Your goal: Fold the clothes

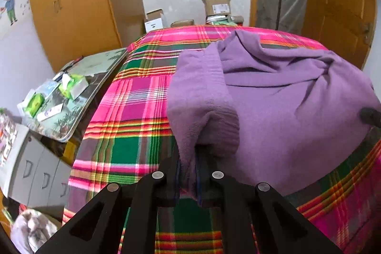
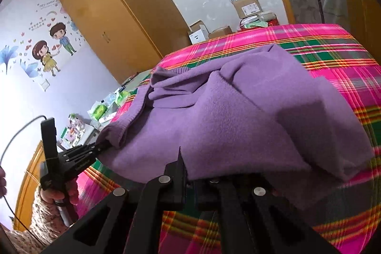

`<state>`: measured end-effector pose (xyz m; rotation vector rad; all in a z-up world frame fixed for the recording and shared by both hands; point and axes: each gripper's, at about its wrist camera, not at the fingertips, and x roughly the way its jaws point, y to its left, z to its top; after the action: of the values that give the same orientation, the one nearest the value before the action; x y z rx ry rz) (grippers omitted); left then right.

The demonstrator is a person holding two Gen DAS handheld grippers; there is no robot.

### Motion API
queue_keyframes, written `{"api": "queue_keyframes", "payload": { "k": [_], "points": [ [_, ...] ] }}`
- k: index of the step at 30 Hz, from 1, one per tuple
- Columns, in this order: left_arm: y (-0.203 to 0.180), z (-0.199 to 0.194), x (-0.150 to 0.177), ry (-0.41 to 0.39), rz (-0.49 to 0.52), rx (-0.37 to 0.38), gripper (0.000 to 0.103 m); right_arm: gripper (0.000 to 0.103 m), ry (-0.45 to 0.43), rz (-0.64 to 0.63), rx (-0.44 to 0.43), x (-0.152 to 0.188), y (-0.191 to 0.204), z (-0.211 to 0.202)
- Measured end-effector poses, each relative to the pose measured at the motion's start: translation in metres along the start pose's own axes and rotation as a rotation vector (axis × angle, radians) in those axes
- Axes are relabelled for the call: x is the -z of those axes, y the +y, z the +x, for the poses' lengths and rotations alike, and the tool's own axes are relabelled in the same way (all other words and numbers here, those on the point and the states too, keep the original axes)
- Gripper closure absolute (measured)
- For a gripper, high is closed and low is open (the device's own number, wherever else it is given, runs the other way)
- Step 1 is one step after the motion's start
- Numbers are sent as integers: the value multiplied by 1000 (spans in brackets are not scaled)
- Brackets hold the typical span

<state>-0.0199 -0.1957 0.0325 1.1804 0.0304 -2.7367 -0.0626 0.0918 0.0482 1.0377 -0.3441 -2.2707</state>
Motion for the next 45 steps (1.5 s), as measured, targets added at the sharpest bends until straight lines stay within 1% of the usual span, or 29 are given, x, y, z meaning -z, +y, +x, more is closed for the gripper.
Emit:
{"api": "queue_keyframes", "payload": {
  "k": [3,8,18,21,23,25,27,29,31,32,34,36,40,41,43,45],
  "points": [
    [0,-6,6,-5,-8,15,94,100,-7,2,-2,4,0,-11],
    [3,-11,17,2,-54,45,94,100,-8,0,1,15,2,-22],
    [0,-20,35,16,-77,55,94,99,14,19,-28,36,0,-28],
    [3,-21,39,18,-100,58,94,100,25,-3,-23,42,3,-27],
    [5,-21,41,25,-117,65,94,100,31,1,-22,45,2,-26],
    [5,-20,43,30,-113,66,92,99,35,11,-20,48,0,-25],
    [3,-23,45,25,-93,60,91,99,30,9,-12,49,-2,-25],
    [1,-26,45,12,-71,47,87,99,28,16,-14,48,-3,-25],
    [-2,-31,44,-9,-39,21,74,99,30,23,-18,48,-4,-24],
    [-2,-32,43,-16,-28,17,73,99,32,26,-19,48,-4,-23],
    [-5,-34,42,-21,-6,18,65,99,36,31,-22,49,-5,-22],
    [-9,-34,42,-22,21,7,64,99,39,36,-25,49,-5,-20],
    [-25,-34,44,-27,119,-9,64,99,46,46,-30,51,-5,-18],
    [-27,-32,44,-22,132,-18,64,99,48,48,-31,51,-5,-17],
    [-30,-27,42,-15,152,-64,64,99,52,53,-34,51,-6,-16],
    [-32,-23,39,-16,169,-84,63,99,54,55,-35,52,-5,-15]
  ]
}}
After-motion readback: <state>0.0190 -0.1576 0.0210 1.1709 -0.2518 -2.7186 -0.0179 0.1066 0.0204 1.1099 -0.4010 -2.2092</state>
